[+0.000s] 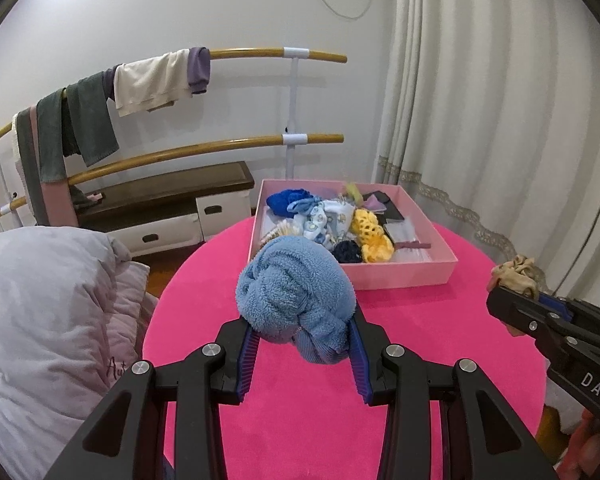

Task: Organize soft objects
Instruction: 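Carry the towel bundle and tan scrunchie into the pink box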

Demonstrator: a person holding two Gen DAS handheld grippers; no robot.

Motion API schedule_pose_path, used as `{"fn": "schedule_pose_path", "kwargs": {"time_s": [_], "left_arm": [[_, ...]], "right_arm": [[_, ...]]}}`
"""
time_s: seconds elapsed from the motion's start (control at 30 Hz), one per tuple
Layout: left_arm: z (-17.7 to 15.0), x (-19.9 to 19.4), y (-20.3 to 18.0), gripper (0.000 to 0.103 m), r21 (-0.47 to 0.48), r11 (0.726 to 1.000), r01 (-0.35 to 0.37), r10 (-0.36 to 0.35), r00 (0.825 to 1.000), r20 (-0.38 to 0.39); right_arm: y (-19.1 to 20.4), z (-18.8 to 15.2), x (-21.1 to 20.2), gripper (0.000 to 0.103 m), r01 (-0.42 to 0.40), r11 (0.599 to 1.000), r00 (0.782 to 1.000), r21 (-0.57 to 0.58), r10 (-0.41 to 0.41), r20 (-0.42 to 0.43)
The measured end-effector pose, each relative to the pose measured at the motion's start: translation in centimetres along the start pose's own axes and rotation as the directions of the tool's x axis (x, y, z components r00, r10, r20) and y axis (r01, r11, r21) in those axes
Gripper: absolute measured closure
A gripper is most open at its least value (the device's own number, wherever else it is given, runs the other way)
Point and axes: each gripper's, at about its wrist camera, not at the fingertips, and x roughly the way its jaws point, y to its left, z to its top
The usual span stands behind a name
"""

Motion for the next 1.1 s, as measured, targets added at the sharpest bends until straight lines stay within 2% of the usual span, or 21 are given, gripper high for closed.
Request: {"fn": "schedule_pose_path", "kwargs": {"time_s": [0.13,0.4,0.57,0.77,1.1], "left_arm": [[1.4,0.2,0.2,0.066,0.003,1.0,0.01,-0.01,1.0,0.019],[6.5,2.5,0.2,0.066,-0.003,0.999,0.038,-0.038,0.997,0.071],[10.0,6.9,-0.2,0.066,-0.007,0.998,0.063,-0.063,0.997,0.051],[13.5,13.9,-1.2,0.066,-0.016,0.996,0.089,-0.089,0.996,-0.016],[17.8,23.4,-1.3,0.066,-0.039,0.994,0.105,-0.108,0.99,-0.087]], "right_arm": [[-0.3,1.2,-0.3,0.082,-0.006,1.0,1.0,-0.001,0.006,0.023],[-2.0,6.4,0.6,0.082,0.018,1.0,0.997,-0.011,-0.017,0.08],[-3.7,10.1,3.0,0.082,0.027,1.0,0.997,0.002,-0.027,0.078],[-5.6,13.4,7.1,0.082,0.001,1.0,0.999,0.026,-0.002,0.036],[-7.0,14.0,13.1,0.082,-0.033,0.999,0.998,0.038,0.036,-0.057]]}}
